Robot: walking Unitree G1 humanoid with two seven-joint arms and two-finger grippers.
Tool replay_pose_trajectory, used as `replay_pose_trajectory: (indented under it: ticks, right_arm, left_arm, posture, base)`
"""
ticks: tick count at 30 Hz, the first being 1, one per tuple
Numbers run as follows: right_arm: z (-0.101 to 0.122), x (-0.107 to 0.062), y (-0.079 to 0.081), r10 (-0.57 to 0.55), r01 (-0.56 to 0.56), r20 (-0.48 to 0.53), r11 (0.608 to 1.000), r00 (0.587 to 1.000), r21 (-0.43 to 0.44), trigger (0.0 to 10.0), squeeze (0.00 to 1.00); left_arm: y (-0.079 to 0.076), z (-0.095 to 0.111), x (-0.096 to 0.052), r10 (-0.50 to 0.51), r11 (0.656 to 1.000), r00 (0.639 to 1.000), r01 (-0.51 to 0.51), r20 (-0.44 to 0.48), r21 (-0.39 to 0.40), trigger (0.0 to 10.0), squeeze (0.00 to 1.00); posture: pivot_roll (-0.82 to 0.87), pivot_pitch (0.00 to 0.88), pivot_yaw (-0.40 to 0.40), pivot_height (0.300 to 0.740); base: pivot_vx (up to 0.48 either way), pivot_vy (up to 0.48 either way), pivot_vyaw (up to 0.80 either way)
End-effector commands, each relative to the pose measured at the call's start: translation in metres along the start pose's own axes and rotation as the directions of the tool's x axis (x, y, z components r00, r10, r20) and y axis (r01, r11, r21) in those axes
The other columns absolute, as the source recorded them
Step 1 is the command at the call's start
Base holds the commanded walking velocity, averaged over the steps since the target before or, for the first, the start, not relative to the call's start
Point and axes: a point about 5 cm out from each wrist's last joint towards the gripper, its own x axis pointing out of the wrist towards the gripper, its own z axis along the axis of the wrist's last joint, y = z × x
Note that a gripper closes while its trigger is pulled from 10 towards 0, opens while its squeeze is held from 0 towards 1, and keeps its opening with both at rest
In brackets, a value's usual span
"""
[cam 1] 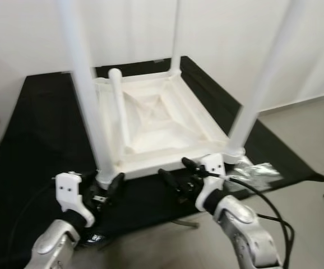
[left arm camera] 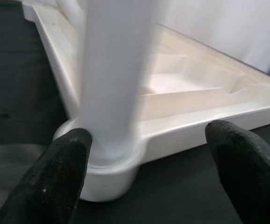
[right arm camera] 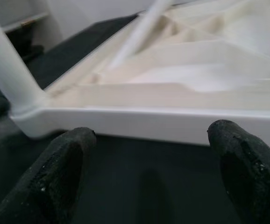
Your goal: Building children table
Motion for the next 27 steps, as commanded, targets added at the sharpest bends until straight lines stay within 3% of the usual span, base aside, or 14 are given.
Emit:
replay_pose_trajectory:
  ticks: [1,20,27]
  right_arm:
    - [0.0022,0.0029,0.0046,0.016,-0.016,0.014,1.0,1.0,0.02,10.0,0.0]
    - [0.0011,0.0045,0.0021,0.009,-0.009,0.003,1.0,1.0,0.027,10.0,0.0]
    - [0.0009,0.0047,-0.002,-0.014,0.014,0.0,1.0,1.0,0.017,10.0,0.0]
  left_arm:
    - [-0.0023,-0.0016,0.0007,-0.022,1.0,1.0,0.022,-0.017,0.006,10.0,0.0]
    - [-0.0033,-0.0007,0.0024,-0.027,0.999,0.999,0.027,-0.02,0.019,10.0,0.0]
    - [-0.0105,0.0022,0.0059,-0.075,0.996,0.997,0.076,-0.02,0.055,10.0,0.0]
  posture:
    - [-0.1,0.105,0.02,0.74]
    - [-0.1,0.104,0.011,0.74]
    - [-0.1,0.103,0.004,0.74]
  base:
    - [0.0,-0.45,0.0]
    - [0.0,-0.45,0.0]
    - [0.0,-0.451,0.0]
